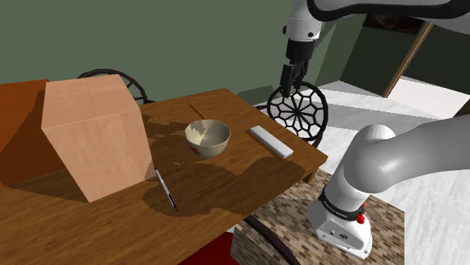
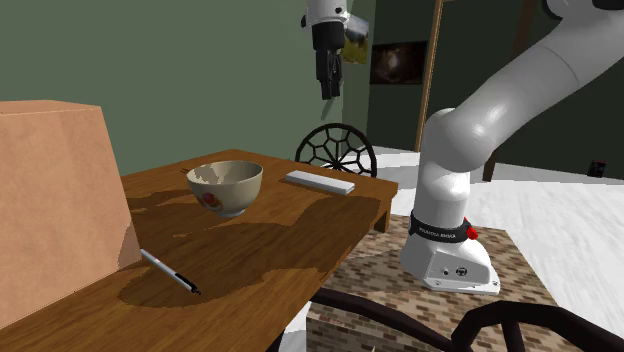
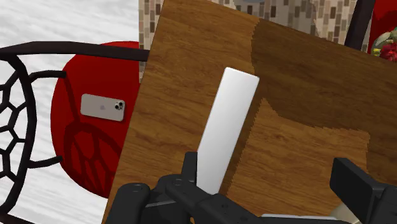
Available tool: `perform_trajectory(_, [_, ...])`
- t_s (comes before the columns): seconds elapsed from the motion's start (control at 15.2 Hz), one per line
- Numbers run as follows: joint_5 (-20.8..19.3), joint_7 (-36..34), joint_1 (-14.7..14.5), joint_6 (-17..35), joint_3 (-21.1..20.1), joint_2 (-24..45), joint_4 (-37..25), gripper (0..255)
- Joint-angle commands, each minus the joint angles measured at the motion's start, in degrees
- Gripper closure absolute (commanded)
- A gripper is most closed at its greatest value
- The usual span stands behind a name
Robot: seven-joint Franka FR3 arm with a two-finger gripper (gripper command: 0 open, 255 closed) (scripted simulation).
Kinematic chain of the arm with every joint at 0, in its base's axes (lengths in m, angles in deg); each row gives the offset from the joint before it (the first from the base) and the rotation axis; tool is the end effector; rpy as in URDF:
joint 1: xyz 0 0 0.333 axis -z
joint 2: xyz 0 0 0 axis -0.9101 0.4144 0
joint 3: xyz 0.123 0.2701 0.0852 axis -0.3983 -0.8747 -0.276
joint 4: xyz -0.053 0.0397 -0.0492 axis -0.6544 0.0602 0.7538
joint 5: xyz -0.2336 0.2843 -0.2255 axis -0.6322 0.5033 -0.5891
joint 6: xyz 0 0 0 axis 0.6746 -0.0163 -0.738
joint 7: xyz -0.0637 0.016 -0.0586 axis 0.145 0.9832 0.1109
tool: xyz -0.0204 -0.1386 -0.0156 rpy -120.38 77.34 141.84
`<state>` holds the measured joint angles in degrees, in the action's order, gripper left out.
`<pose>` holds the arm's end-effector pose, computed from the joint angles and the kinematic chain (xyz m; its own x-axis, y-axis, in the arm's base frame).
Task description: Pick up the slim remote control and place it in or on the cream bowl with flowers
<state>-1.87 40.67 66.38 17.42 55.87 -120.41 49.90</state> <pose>0.3345 -0.0445 0.5253 0.9969 -0.0006 -0.0783 0.0014 -0.9997 0.0250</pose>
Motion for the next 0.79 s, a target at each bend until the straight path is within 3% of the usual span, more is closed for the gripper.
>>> perform_trajectory(0.0, [0.0,0.0,0.0,0.0,0.0,0.0,0.0,0])
perform_trajectory(0.73, [-1.4,-2.8,1.9,26.6,2.2,3.8,19.2,0])
